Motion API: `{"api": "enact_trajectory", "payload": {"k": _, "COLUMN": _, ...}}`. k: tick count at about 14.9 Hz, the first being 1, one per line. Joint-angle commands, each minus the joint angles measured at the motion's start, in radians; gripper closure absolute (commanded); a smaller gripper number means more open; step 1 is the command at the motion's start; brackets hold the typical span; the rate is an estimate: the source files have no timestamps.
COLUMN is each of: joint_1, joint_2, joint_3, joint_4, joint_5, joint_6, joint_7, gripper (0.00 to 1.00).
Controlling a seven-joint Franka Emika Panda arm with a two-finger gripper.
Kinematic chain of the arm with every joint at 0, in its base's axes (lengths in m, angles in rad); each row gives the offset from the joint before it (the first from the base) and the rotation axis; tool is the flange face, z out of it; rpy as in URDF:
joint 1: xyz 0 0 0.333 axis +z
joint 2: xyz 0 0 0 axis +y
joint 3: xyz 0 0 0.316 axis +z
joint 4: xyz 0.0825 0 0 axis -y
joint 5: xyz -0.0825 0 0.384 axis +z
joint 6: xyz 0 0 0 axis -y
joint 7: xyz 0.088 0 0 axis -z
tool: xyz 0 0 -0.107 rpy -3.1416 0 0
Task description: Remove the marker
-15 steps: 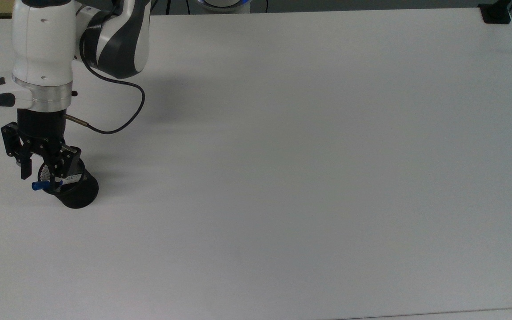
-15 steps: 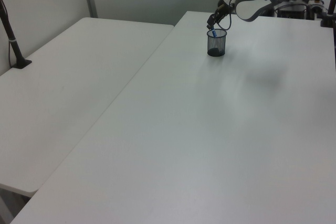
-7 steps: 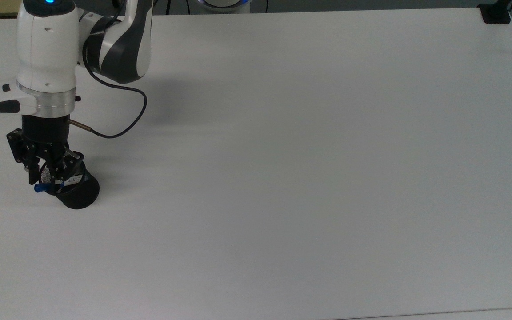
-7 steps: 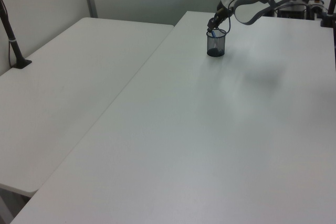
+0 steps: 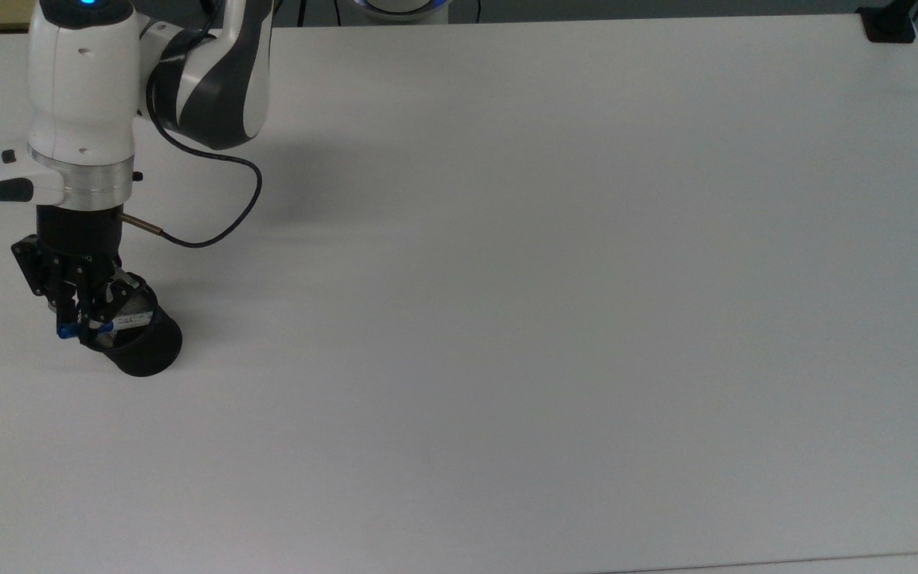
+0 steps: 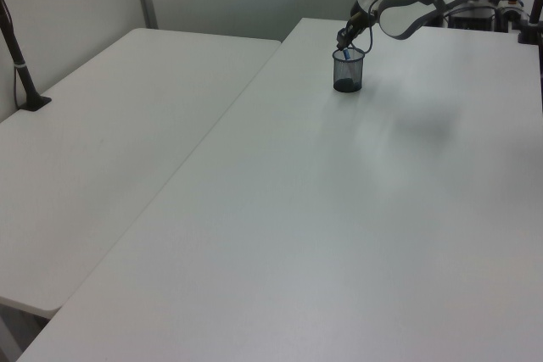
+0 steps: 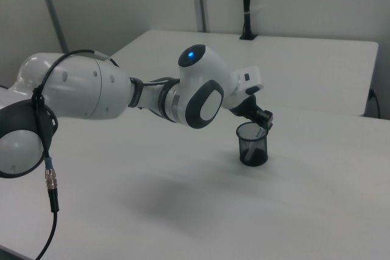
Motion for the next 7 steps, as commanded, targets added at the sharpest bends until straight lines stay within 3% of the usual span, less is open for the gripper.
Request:
{"api": "enact_trajectory", "payload": {"k": 1, "joint_1": 0.002, "joint_2": -0.014, "joint_3": -0.007, "joint_4": -0.005, "joint_5": -0.009, "joint_6": 0.019, "joint_7": 0.019, "gripper": 0.76}}
{"api": "enact_trajectory", "payload": {"k": 7, "joint_1": 0.002, "joint_2": -0.077, "joint_3": -0.005, "joint_4": -0.004, "joint_5": 0.001, "joint_6": 0.018, "joint_7": 0.023, "gripper": 0.76}}
